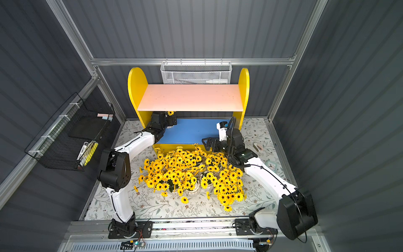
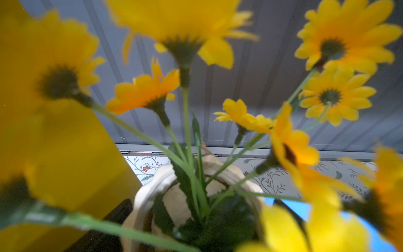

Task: Take the sunflower pots off the shelves
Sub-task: Pick up the sunflower pot from the shelf.

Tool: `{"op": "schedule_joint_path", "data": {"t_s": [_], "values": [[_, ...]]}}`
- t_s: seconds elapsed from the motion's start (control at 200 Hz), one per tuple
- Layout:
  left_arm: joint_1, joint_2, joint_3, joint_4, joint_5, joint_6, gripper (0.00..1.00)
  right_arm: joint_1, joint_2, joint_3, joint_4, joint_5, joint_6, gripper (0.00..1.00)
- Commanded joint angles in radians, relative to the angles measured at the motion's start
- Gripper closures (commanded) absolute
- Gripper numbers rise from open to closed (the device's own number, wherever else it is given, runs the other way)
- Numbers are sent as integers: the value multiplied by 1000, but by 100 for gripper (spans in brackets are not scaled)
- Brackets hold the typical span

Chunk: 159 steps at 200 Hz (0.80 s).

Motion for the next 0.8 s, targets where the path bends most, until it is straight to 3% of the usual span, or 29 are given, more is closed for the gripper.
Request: {"op": "schedule_joint_path", "data": {"t_s": [0.0, 0.45, 0.79], "values": [[8, 11, 21, 29, 23, 21, 1, -5, 6, 4, 22, -16, -8, 1], [16, 60, 79, 23, 51, 25, 1, -5, 8, 7, 22, -23, -16, 1], [16, 49, 37, 45, 58, 41, 1, -8, -7, 9, 19, -22, -28, 1]]}}
